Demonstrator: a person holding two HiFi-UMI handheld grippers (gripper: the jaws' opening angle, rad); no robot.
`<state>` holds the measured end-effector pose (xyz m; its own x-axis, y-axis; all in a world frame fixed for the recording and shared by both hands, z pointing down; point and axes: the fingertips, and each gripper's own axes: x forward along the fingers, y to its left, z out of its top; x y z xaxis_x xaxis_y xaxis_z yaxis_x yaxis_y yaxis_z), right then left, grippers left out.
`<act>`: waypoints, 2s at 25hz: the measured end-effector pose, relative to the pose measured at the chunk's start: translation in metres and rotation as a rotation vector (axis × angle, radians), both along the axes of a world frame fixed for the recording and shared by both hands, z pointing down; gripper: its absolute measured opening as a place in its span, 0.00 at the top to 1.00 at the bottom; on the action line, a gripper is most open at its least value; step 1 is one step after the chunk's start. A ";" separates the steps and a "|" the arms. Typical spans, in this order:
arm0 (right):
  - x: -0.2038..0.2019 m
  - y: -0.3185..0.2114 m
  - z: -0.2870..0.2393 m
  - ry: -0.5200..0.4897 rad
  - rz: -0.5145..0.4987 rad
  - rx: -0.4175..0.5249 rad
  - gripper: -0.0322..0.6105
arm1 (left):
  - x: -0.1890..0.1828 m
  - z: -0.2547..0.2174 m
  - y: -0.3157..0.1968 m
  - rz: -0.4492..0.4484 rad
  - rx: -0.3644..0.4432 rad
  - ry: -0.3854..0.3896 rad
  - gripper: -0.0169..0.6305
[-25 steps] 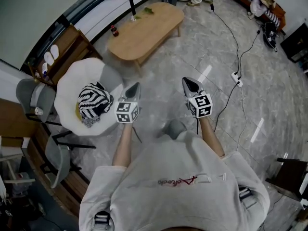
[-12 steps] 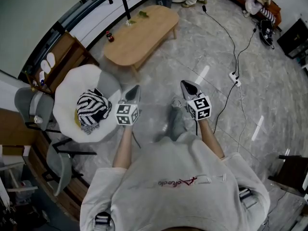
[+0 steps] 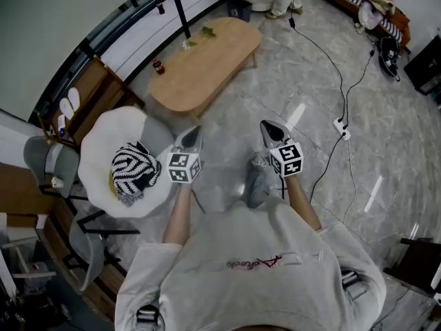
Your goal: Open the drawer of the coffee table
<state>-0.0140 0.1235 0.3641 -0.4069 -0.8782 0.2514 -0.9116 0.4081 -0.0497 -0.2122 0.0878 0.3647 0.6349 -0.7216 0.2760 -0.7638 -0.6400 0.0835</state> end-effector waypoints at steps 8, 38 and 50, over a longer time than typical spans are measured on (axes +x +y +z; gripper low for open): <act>0.055 -0.095 -0.004 -0.002 -0.011 -0.009 0.95 | 0.055 -0.002 -0.090 -0.005 -0.024 -0.010 0.97; 0.241 -0.323 0.003 -0.045 -0.034 -0.022 0.95 | 0.252 0.005 -0.306 -0.013 -0.055 -0.042 0.98; 0.272 -0.373 0.014 -0.022 0.021 -0.041 0.95 | 0.286 0.018 -0.371 0.045 -0.064 -0.029 0.97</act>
